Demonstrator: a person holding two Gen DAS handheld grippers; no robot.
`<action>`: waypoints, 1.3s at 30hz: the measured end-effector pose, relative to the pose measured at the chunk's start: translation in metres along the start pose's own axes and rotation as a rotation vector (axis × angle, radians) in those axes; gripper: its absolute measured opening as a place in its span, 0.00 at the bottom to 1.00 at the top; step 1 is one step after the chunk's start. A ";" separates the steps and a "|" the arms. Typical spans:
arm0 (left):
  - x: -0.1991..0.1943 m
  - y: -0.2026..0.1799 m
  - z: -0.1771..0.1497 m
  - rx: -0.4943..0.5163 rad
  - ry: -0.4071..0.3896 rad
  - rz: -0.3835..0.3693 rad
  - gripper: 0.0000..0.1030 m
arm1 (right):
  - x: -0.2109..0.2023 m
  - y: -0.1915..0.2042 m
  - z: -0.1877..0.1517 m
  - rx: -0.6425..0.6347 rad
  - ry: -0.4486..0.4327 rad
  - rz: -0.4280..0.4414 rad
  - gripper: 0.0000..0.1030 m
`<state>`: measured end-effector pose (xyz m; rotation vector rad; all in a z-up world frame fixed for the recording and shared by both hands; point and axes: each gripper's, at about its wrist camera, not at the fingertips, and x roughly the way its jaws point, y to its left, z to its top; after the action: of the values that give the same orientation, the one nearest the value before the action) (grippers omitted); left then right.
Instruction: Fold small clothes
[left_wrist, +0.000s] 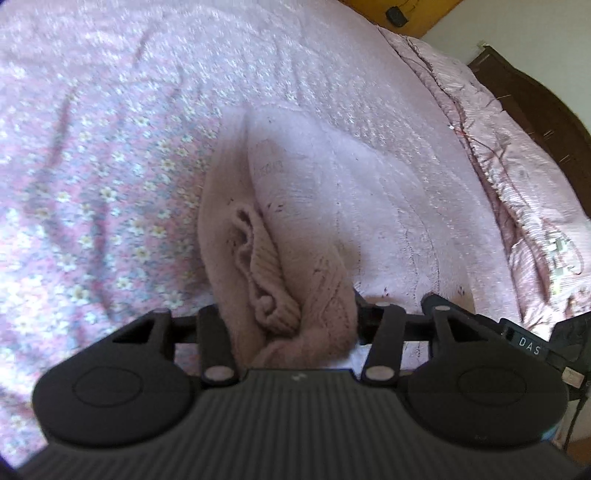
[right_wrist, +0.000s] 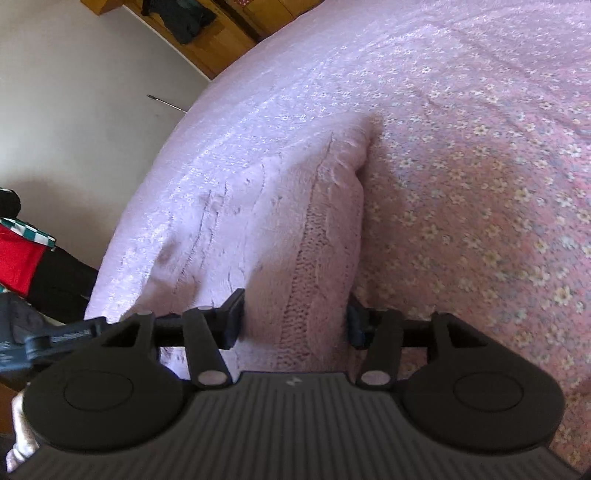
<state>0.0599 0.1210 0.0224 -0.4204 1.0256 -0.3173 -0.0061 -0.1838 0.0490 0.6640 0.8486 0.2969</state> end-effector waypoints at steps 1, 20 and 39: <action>-0.005 -0.001 -0.002 0.014 -0.012 0.021 0.54 | -0.003 0.001 -0.003 -0.002 -0.009 -0.009 0.64; -0.039 -0.047 -0.097 0.277 -0.148 0.386 0.67 | -0.033 0.034 -0.078 -0.214 0.029 -0.231 1.00; -0.026 -0.054 -0.115 0.257 -0.149 0.478 0.74 | -0.037 0.039 -0.089 -0.240 0.017 -0.269 1.00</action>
<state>-0.0562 0.0632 0.0160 0.0386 0.8930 0.0135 -0.0981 -0.1350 0.0537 0.3192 0.8913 0.1577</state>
